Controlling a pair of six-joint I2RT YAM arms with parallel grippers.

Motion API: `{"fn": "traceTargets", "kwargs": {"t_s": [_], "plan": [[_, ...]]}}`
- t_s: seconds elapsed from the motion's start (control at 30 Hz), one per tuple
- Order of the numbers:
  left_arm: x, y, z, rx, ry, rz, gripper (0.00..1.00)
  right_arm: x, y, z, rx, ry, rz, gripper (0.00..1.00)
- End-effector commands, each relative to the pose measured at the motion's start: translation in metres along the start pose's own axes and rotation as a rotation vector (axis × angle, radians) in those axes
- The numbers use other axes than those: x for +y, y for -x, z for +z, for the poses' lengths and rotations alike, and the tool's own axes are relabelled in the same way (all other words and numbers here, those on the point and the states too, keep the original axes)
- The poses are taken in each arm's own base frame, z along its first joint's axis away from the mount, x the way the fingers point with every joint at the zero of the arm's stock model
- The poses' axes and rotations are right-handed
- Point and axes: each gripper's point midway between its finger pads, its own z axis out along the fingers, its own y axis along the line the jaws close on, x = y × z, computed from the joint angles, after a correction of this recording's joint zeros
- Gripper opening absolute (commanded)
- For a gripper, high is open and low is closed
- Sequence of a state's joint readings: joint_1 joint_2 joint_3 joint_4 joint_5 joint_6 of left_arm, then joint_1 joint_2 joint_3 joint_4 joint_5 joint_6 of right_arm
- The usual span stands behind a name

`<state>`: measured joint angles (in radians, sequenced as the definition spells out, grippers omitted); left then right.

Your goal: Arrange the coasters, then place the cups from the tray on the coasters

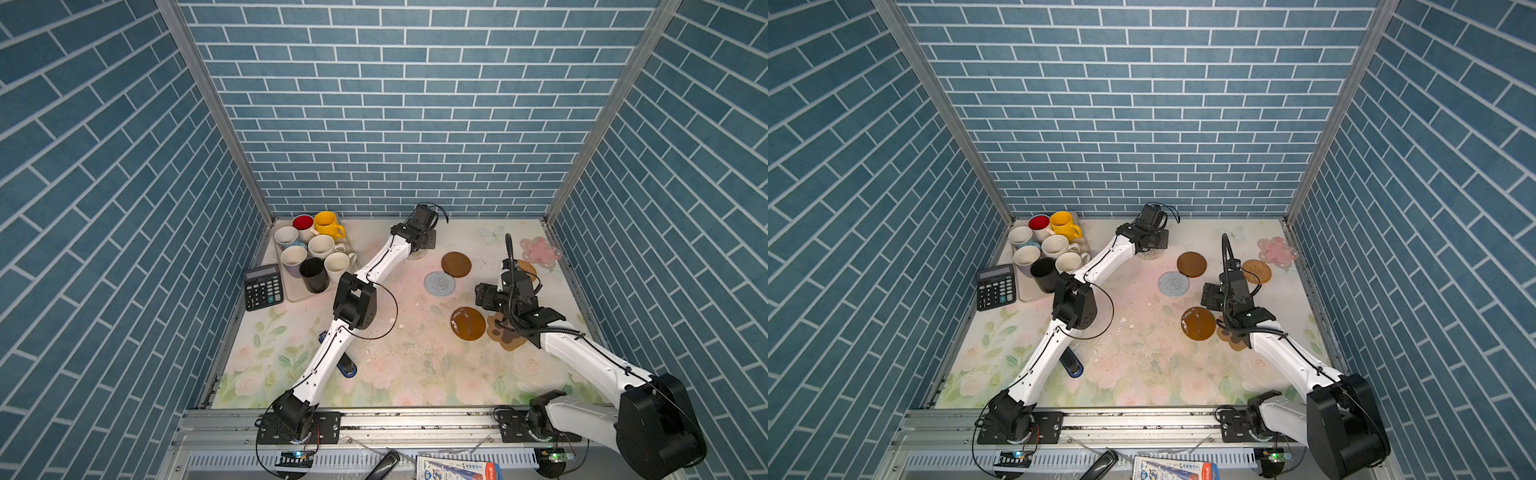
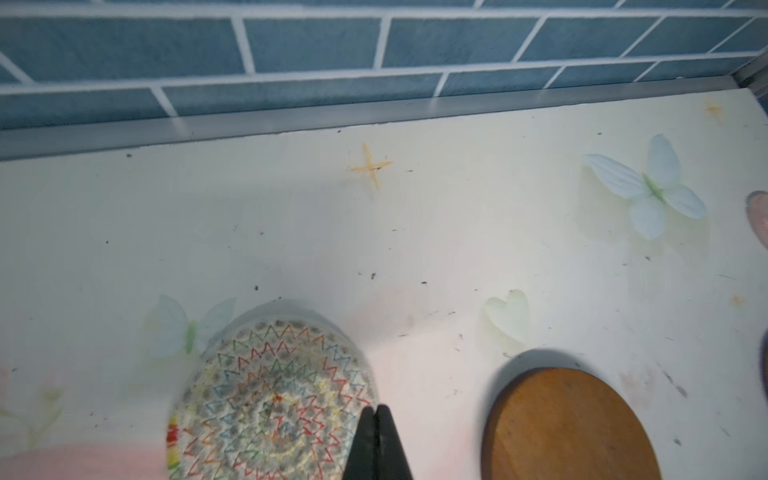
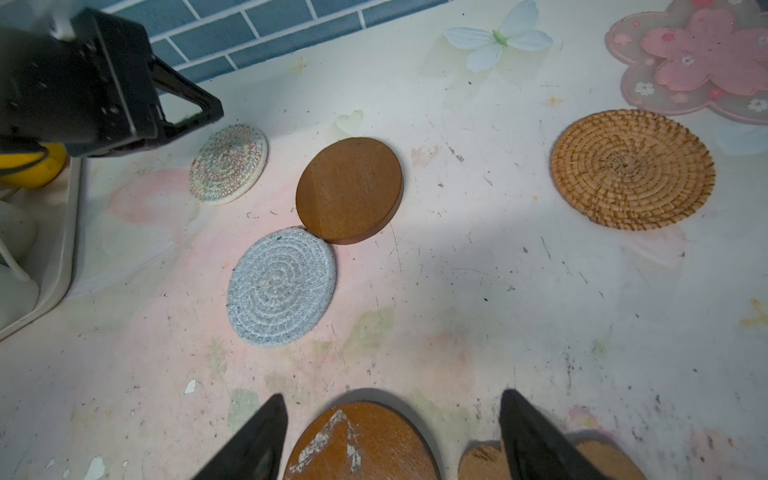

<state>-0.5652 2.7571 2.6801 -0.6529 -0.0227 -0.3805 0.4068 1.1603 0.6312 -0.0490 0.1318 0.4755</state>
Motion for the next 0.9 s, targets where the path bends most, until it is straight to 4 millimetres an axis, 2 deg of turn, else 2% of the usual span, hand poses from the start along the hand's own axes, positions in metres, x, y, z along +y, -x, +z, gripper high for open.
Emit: {"fn": "traceTargets", "kwargs": {"t_s": [0.0, 0.2, 0.5, 0.87], "plan": [[0.019, -0.016, 0.015, 0.055, 0.008, -0.063, 0.0, 0.004, 0.012, -0.006, -0.028, -0.001, 0.032, 0.81], [0.035, -0.029, 0.025, 0.096, 0.036, -0.101, 0.0, 0.011, 0.014, -0.004, -0.021, 0.017, 0.039, 0.8], [0.064, -0.049, 0.026, 0.158, 0.144, -0.065, 0.0, 0.022, 0.02, -0.006, -0.024, 0.026, 0.024, 0.8], [0.102, -0.047, 0.008, 0.159, 0.268, -0.053, 0.0, 0.034, 0.021, -0.005, -0.013, 0.025, -0.001, 0.8]]}}
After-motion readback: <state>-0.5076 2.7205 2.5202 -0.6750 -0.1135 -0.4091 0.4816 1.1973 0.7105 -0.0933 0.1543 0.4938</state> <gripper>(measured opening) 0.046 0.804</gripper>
